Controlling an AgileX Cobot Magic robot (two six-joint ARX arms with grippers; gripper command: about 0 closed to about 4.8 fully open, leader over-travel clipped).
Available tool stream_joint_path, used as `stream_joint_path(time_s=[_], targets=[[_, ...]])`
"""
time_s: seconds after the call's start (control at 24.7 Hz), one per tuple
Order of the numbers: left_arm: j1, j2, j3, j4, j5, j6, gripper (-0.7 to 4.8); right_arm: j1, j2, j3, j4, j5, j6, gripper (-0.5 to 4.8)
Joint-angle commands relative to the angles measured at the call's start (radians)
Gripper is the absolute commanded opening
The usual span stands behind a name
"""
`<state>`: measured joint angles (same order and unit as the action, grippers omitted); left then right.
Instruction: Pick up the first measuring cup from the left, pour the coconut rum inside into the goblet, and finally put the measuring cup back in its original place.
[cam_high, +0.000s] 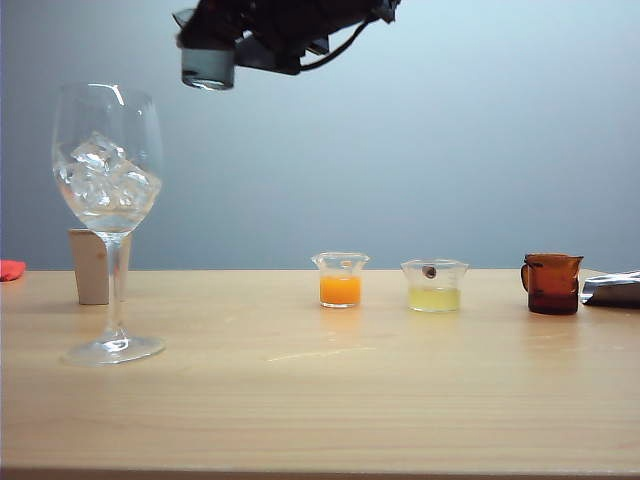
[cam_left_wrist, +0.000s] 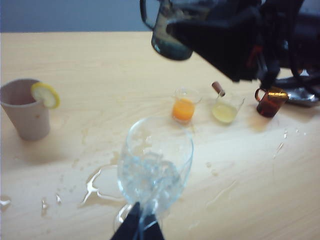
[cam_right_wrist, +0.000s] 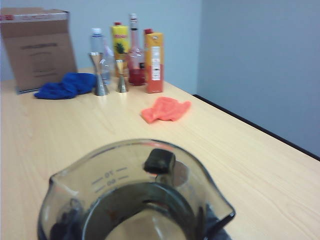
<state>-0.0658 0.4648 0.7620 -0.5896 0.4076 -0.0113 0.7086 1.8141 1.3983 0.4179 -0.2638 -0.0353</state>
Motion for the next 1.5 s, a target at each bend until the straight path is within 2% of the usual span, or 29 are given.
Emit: stream_joint_path(time_s=[0.04, 0.77, 1.5], targets=[[0.002, 0.010, 0.021, 0.013, -0.003, -0.003, -0.06, 0.010, -0.032, 0.004, -0.010, -0.009, -0.024, -0.05], [0.001, 0.084, 0.062, 0.015, 0.002, -0.003, -0.06, 0.072, -0.051, 0.004, -0.088, -0.027, -0.244, -0.05], [0.001, 0.084, 0.061, 0.014, 0.027, -0.003, -0.06, 0.072, -0.051, 0.003, -0.138, -0.031, -0.464, -0.05]])
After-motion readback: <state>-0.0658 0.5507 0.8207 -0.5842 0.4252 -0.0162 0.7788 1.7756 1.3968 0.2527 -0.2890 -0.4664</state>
